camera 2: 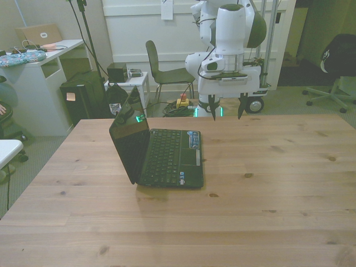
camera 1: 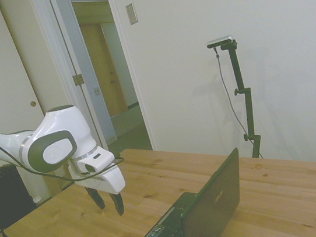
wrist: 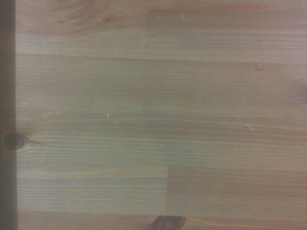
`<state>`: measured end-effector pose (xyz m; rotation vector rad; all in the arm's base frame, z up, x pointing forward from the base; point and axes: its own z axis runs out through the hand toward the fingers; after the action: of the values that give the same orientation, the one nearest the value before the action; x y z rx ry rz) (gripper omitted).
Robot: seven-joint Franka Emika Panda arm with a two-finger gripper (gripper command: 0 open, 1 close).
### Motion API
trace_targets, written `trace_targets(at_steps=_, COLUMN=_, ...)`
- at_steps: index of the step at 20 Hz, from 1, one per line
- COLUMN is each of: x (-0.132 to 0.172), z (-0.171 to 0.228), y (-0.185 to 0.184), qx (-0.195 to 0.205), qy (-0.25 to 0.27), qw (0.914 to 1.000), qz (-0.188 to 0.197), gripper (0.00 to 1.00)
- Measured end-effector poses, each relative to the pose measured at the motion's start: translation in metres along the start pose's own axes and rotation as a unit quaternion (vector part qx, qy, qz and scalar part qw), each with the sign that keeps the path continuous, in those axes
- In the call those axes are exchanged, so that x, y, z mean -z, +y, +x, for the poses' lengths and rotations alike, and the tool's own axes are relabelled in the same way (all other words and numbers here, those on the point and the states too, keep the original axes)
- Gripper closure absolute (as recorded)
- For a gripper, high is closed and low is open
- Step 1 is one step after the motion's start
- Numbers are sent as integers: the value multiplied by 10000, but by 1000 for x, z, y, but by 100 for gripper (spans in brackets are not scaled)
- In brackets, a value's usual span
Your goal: Close the laptop
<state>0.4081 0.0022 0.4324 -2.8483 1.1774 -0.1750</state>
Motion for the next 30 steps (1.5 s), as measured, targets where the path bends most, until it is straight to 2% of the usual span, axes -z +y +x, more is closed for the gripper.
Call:
trace_targets(at_steps=3, x=2, z=2, y=-2, qx=-45, qy=-4, qw=10000, qz=8, gripper=0)
trace_targets(at_steps=5, x=16, z=10, y=-13, qx=-145, qy=68, qw=9999, qz=37, gripper=0)
trace_targets(at_steps=11, x=101, z=57, y=-45, qx=-678, qy=432, qw=9967, qz=116, gripper=0)
trace_targets(at_steps=16, x=170, z=106, y=-31, qx=-1115, qy=454, qw=9926, qz=135, gripper=0)
trace_targets(at_steps=20, x=195, z=153, y=10, qx=-1541, qy=386, qw=9873, qz=35, gripper=0)
trace_targets(at_steps=26, x=214, z=212, y=122, qx=-1911, qy=321, qw=9810, qz=-72, gripper=0)
trace_targets(at_steps=30, x=207, z=247, y=200, qx=-2143, qy=259, qw=9763, qz=-147, gripper=0)
